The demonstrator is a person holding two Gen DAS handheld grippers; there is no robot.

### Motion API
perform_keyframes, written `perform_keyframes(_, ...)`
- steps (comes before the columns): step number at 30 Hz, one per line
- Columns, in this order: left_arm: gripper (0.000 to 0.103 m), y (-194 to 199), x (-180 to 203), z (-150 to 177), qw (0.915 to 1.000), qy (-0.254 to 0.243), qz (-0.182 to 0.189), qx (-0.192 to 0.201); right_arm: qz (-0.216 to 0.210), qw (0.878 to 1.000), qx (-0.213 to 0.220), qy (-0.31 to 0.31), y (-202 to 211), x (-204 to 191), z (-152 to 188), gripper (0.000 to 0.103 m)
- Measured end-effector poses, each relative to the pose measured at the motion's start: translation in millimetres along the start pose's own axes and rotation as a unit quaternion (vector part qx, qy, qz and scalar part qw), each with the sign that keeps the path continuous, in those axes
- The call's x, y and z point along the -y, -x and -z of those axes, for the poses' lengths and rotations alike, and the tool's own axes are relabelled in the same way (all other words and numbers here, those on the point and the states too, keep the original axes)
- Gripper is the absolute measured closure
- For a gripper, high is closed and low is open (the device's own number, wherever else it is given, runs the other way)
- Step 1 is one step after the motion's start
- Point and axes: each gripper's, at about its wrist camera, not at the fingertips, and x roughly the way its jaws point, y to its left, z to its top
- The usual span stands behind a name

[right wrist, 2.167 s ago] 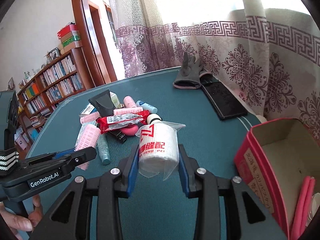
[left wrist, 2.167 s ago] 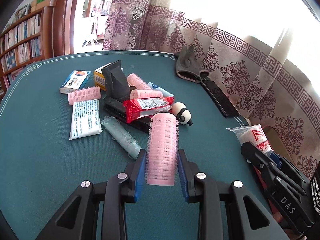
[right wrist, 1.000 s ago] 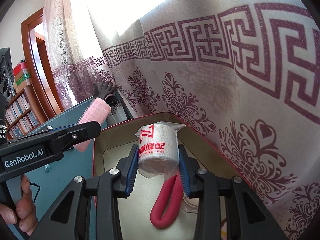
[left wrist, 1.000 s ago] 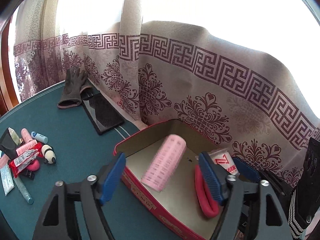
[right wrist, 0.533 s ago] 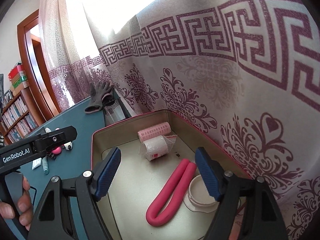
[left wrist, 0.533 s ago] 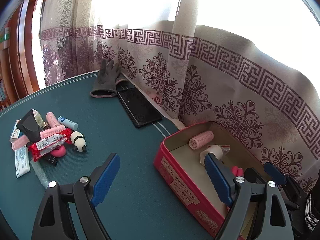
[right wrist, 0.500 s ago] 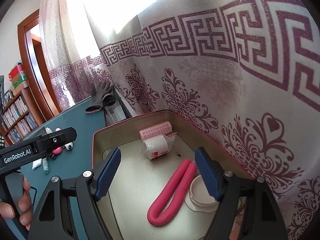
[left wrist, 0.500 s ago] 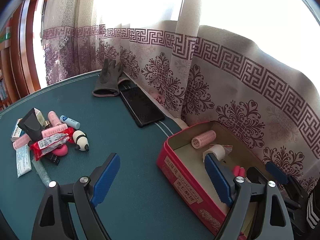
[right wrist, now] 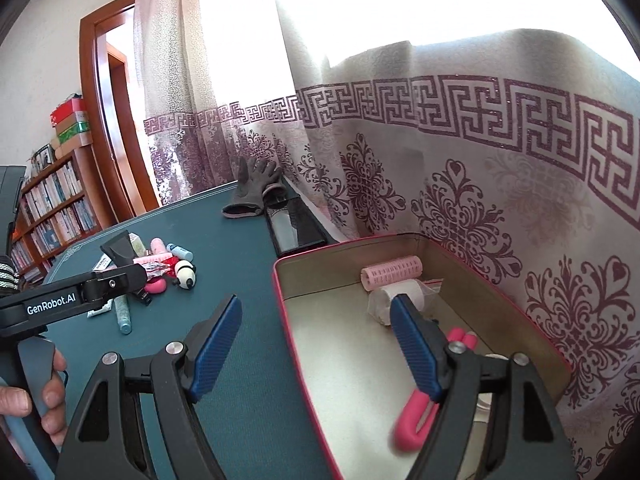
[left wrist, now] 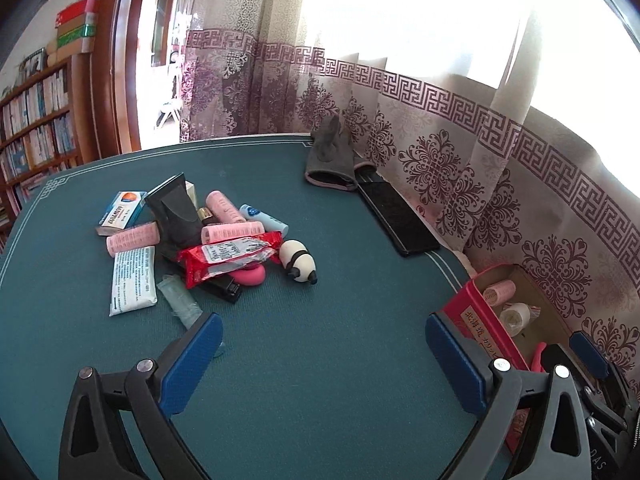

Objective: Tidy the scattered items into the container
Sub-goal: 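Carry curler and tape roll to the red tin and release them, then grasp the white medicine packet with left while right grasps blue-grey tube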

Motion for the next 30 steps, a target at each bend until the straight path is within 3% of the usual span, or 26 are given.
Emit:
perform_keyframes(14, 0.001, 2, -138, 14, 0.9882, 0.126, -0.087, -0.014, -0.089, 0.992, -0.057, 0.066, -32, -96, 19, 0.023)
perform_keyframes(30, 0.001, -20, -176, 16, 0.9833, 0.143, -0.106, -0.037, -0.122, 0.983, -0.093, 0.097, -66, -149, 23, 0.023)
